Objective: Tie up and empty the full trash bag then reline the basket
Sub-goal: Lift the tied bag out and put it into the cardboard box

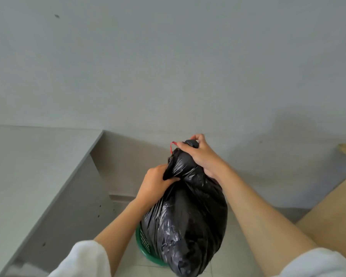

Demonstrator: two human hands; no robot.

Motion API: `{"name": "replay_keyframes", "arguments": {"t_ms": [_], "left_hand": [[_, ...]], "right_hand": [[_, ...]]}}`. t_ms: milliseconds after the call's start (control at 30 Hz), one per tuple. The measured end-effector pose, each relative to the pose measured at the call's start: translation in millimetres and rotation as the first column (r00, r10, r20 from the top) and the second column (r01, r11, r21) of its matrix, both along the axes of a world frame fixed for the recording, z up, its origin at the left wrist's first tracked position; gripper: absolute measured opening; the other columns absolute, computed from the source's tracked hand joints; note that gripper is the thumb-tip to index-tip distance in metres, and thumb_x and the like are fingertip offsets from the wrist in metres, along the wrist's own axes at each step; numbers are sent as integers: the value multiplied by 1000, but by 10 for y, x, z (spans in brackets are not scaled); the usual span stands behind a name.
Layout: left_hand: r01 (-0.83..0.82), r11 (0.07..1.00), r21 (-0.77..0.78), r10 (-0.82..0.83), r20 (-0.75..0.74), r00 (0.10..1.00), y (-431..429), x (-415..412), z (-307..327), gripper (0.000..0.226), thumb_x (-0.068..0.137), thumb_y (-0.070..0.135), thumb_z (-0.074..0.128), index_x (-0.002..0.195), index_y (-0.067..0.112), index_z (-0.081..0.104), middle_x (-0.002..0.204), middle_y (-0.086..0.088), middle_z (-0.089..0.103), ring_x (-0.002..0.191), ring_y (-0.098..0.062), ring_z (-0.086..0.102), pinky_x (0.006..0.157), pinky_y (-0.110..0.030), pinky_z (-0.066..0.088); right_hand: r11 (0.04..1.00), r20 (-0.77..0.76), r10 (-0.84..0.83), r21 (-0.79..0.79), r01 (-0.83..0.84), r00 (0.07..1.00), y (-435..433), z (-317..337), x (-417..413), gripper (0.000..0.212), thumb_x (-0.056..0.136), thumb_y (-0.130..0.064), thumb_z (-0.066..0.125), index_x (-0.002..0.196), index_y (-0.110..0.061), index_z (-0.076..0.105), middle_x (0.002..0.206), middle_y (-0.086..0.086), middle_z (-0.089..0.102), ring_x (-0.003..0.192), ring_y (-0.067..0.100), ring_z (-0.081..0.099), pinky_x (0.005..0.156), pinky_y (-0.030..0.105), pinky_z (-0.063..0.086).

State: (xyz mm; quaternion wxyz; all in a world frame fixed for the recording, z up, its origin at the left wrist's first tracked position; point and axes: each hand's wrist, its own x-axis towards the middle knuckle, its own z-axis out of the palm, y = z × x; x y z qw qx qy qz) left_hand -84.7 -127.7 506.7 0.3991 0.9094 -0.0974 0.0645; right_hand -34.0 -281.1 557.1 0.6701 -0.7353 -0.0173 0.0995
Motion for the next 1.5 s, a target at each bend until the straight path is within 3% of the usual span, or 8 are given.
{"name": "replay_keyframes", "arguments": {"t_ms": [200,400,533,733,967,1067,1200,1500], "left_hand": [[-72,997,-31,73,64,995,1,-589,655,17,80,5,63,68,9,52,63,2,54,60,-21,52,52,-19,32],[-173,978,-114,175,11,984,463,-1003,1187,33,74,-3,59,54,20,46,53,5,52,52,-10,44,48,-20,30],[-103,984,-142,106,10,994,995,-1374,1529,13,77,4,66,65,10,63,59,3,60,57,-3,49,53,-20,38],[-41,992,-123,53,97,994,2087,-2360,1837,15,78,19,74,72,25,62,62,17,60,57,13,51,55,-9,37],[-203,970,-135,229,217,949,3378,-3159,2128,11,84,23,66,91,15,65,82,6,68,78,-10,61,64,-13,40],[-262,959,-107,282,284,916,3916,-3317,2200,20,89,25,60,107,16,63,93,12,64,90,-9,60,67,-6,38],[-298,946,-129,325,375,868,4627,-3356,2423,29,94,25,53,120,11,58,112,-2,66,104,-17,59,79,-21,40],[-286,936,-205,345,379,859,6598,-3322,3069,28,94,27,54,118,13,58,108,6,64,99,-9,58,76,-9,43]], "right_hand": [[906,244,144,-422,-28,959,5,514,-444,30,84,-29,67,97,-24,41,98,9,49,88,20,50,76,23,37],[909,241,290,-372,-188,926,351,958,-1091,29,74,-46,73,92,-24,68,104,-1,60,97,8,58,89,24,42],[859,265,372,-462,-221,890,713,1201,-1471,23,67,-35,82,83,-28,67,87,-5,67,80,7,60,73,25,43],[906,251,382,-295,-305,890,1861,1493,-2117,12,74,-13,77,85,-8,74,84,6,72,76,9,63,79,32,50],[949,164,315,-61,-309,935,3338,1750,-2733,19,75,-19,71,92,-13,75,93,10,75,92,27,70,90,41,53],[938,177,343,-7,-347,922,3947,1915,-2896,17,79,-17,67,93,-12,75,93,11,74,89,25,70,83,35,55],[929,252,347,38,-368,903,4725,2253,-3027,13,83,-14,62,90,-11,73,83,5,74,74,15,70,61,20,52],[882,263,395,159,-443,880,6689,2868,-2986,20,81,-12,64,99,-6,72,91,13,73,79,23,70,67,28,55]]}}
